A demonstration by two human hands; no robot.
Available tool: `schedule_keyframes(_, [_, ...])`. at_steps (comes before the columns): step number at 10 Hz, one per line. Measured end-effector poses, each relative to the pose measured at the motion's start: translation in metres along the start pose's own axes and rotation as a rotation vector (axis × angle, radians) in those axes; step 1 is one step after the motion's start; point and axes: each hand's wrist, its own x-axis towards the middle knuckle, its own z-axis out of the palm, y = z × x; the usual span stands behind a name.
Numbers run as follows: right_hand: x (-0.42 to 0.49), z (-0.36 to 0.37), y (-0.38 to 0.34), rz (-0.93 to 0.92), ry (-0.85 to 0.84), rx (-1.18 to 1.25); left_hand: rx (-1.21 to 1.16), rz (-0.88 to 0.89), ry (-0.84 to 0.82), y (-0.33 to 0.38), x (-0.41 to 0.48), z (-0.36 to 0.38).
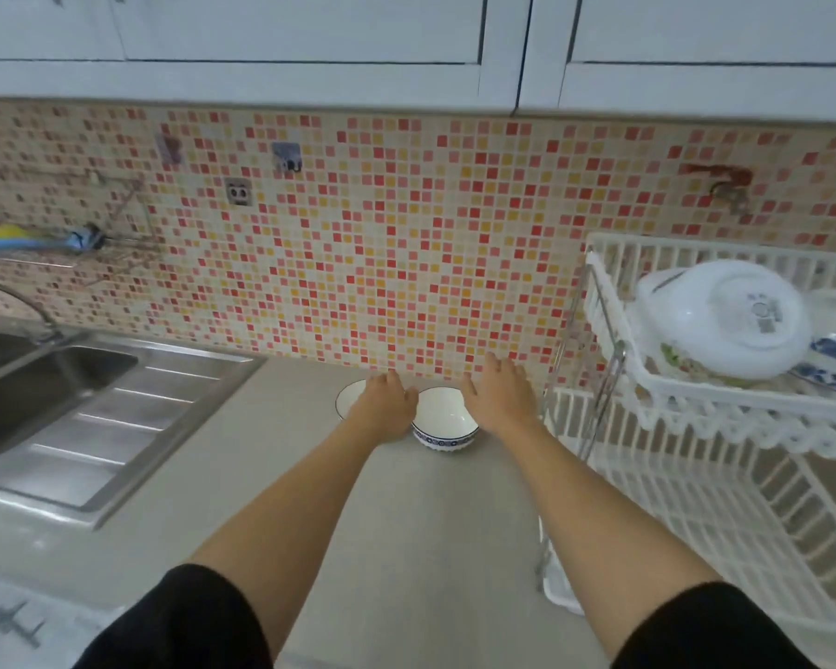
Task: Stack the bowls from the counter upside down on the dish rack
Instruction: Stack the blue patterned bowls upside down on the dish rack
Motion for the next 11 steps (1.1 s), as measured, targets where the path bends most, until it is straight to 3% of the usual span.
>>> schedule_keyframes(1, [0.027, 0.047, 0.022, 0.127, -0.084, 0.059, -0.075, -0.050, -0.057, -0.015, 0.030, 0.045])
schedule_keyframes(3, [0.067, 0.118, 0.052, 0.355, -0.187, 0.132, 0.004, -0.099, -0.139, -0.033, 0.087, 0.104])
schedule_keyframes(5, [0.089, 0.160, 0.057, 0.442, -0.128, 0.183, -0.061, -0.178, -0.161, -0.041, 0.117, 0.138])
schedule_keyframes(8, [0.108, 0.187, 0.054, 0.680, -0.206, 0.348, -0.265, -0.310, -0.169, -0.043, 0.144, 0.175])
schedule_keyframes(11, [0.029, 0.182, 0.059, 0.573, -0.112, 0.481, -0.249, -0.261, -0.169, -0.053, 0.102, 0.162])
